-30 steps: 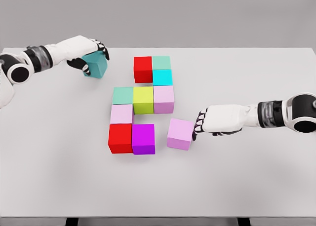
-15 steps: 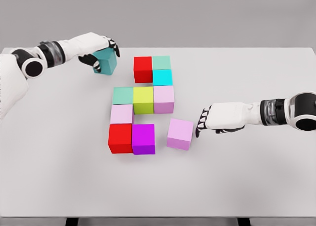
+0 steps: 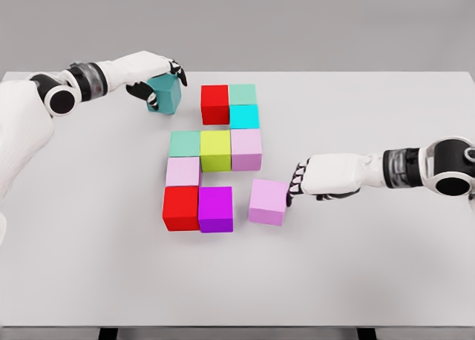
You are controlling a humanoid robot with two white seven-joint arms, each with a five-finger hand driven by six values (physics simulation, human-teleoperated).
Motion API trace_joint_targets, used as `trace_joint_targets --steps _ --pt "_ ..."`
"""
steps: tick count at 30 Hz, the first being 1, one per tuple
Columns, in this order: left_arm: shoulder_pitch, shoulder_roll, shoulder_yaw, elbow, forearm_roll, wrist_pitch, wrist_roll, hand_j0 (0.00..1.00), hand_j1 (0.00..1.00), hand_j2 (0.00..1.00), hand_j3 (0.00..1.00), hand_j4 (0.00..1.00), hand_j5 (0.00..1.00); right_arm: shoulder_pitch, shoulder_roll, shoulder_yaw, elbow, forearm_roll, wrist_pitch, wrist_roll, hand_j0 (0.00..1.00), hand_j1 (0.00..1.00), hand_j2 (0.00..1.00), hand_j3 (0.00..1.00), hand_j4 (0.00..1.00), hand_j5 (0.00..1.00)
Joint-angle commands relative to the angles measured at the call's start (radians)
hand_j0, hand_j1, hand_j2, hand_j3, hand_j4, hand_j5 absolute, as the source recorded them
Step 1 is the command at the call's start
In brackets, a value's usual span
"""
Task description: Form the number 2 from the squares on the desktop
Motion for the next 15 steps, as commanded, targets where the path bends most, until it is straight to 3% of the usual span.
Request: trace_joint_targets --steps 1,7,15 --pt "0.000 -0.001 0.004 0.008 0.006 0.002 0.000 0.67 0.67 0.67 0.67 0.67 0.67 0.000 0.008 -0.002 0.001 -0.005 0.002 0.001 0.68 0.68 0.68 0.68 0.68 0.68" --pt "0.000 -0.001 0.010 0.019 0.006 0.002 0.002 0.90 0.90 0.90 0.90 0.90 0.90 0.000 0.010 -0.002 0.001 -0.007 0.002 -0.002 0.68 0.68 0.68 0.68 0.68 0.68" --pt "0.000 -0.001 0.010 0.019 0.006 0.002 0.002 0.94 0.94 0.94 0.94 0.94 0.94 0.000 0.026 -0.024 0.002 -0.008 0.002 -0.005 0.68 0.68 0.68 0.68 0.68 0.68"
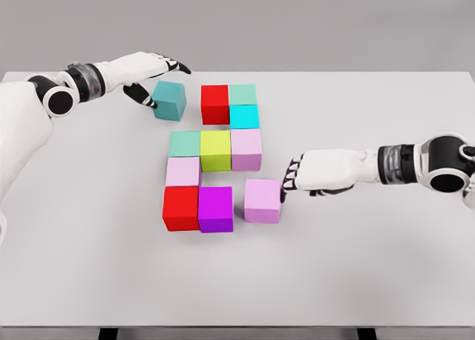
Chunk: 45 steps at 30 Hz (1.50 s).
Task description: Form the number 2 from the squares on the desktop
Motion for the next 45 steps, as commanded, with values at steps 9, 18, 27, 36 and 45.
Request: trace_joint_targets --steps 9,18,27,36,45 --pt "-0.012 0.080 0.007 -0.008 0.024 0.001 0.008 1.00 1.00 1.00 1.00 1.00 1.00 0.000 0.012 -0.039 0.041 -0.006 0.002 0.002 0.68 0.68 0.68 0.68 0.68 0.68" --pt "-0.002 0.144 -0.004 0.000 -0.038 0.001 0.000 0.90 0.90 0.90 0.90 0.90 0.90 -0.002 0.063 -0.088 0.124 -0.006 0.002 0.005 0.68 0.68 0.68 0.68 0.68 0.68" --pt "0.006 0.147 -0.005 0.000 -0.118 0.001 -0.001 0.83 0.83 0.83 0.83 0.83 0.83 -0.002 0.080 -0.087 0.110 0.000 0.002 0.011 0.68 0.68 0.68 0.68 0.68 0.68" --pt "0.026 0.140 -0.008 -0.017 -0.147 0.001 -0.006 0.84 0.84 0.84 0.84 0.84 0.84 -0.002 0.072 -0.077 0.089 0.010 0.002 0.011 0.68 0.68 0.68 0.68 0.68 0.68" --pt "0.031 0.137 -0.007 -0.015 -0.153 0.001 -0.006 0.84 0.84 0.84 0.84 0.84 0.84 0.000 0.057 -0.054 0.044 0.017 0.002 0.011 0.68 0.68 0.68 0.68 0.68 0.68"
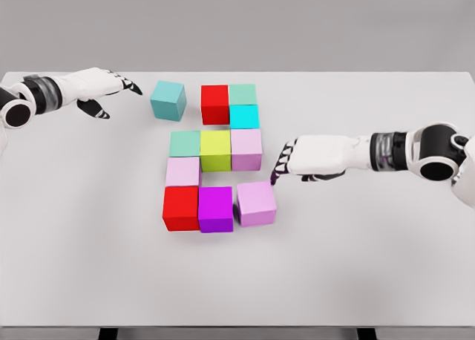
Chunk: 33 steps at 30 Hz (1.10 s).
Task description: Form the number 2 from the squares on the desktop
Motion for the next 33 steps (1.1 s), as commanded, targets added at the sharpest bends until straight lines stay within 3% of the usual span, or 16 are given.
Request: trace_joint_targets --steps 1,12,16,33 --pt "0.000 -0.001 0.004 0.003 0.003 0.001 0.000 0.84 0.84 0.84 0.84 0.84 0.84 0.000 -0.007 0.003 -0.012 0.000 0.000 0.001 0.68 0.68 0.68 0.68 0.68 0.68" --pt "-0.008 -0.019 0.003 -0.001 -0.007 0.001 -0.001 0.84 0.84 0.84 0.84 0.84 0.84 0.002 -0.028 0.018 -0.022 -0.003 0.000 -0.001 0.68 0.68 0.68 0.68 0.68 0.68" --pt "-0.006 -0.037 0.003 -0.002 -0.007 0.001 -0.003 0.84 0.84 0.84 0.84 0.84 0.84 0.015 -0.084 0.021 -0.096 -0.011 0.000 -0.009 0.68 0.68 0.68 0.68 0.68 0.68" --pt "0.002 -0.047 0.006 -0.039 -0.005 0.001 -0.013 0.84 0.84 0.84 0.84 0.84 0.84 0.032 -0.085 0.054 -0.156 -0.011 0.000 -0.007 0.68 0.68 0.68 0.68 0.68 0.68"
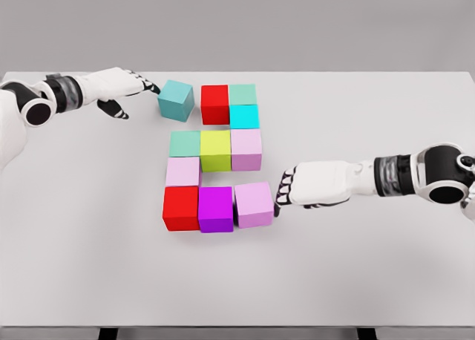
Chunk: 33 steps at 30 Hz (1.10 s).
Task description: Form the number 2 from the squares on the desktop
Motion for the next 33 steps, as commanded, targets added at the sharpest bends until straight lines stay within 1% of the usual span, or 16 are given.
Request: trace_joint_targets --steps 1,2,5,10,13,18,19,24,33 --pt "0.000 0.002 0.004 -0.002 0.006 0.001 0.001 0.84 0.84 0.84 0.84 0.84 0.84 0.000 -0.001 0.000 -0.009 -0.007 0.002 0.000 0.68 0.68 0.68 0.68 0.68 0.68" --pt "0.000 0.003 0.004 -0.002 0.006 0.001 0.001 0.85 0.85 0.85 0.85 0.85 0.85 0.000 -0.001 0.000 -0.009 -0.007 0.002 0.000 0.68 0.68 0.68 0.68 0.68 0.68" --pt "0.002 0.011 0.004 -0.001 0.008 0.001 0.001 0.85 0.85 0.85 0.85 0.85 0.85 0.000 -0.007 0.000 -0.041 -0.005 0.002 0.002 0.68 0.68 0.68 0.68 0.68 0.68" --pt "0.008 0.015 0.004 -0.004 0.009 0.001 0.001 0.85 0.85 0.85 0.85 0.85 0.85 0.000 -0.015 -0.002 -0.036 -0.005 0.002 0.003 0.68 0.68 0.68 0.68 0.68 0.68" --pt "0.015 0.018 0.002 -0.022 0.009 0.001 0.001 0.85 0.85 0.85 0.85 0.85 0.85 0.000 -0.026 -0.009 -0.030 -0.005 0.002 0.005 0.68 0.68 0.68 0.68 0.68 0.68" --pt "0.020 0.042 0.002 -0.039 0.011 0.001 0.001 0.85 0.85 0.85 0.85 0.85 0.85 0.000 -0.015 -0.012 0.016 -0.007 0.002 0.002 0.68 0.68 0.68 0.68 0.68 0.68" --pt "0.025 0.043 0.002 -0.039 0.011 0.001 0.001 0.85 0.85 0.85 0.85 0.85 0.85 0.000 -0.003 -0.014 0.034 -0.007 0.002 0.002 0.68 0.68 0.68 0.68 0.68 0.68" --pt "0.032 0.068 0.002 -0.053 0.014 0.001 0.001 0.85 0.85 0.85 0.85 0.85 0.85 -0.002 0.023 -0.028 0.065 -0.005 0.002 0.003 0.68 0.68 0.68 0.68 0.68 0.68" --pt "0.040 0.066 0.002 -0.055 0.016 0.001 0.001 0.86 0.86 0.86 0.86 0.86 0.86 0.000 0.043 -0.029 0.071 -0.005 0.002 0.003 0.68 0.68 0.68 0.68 0.68 0.68"
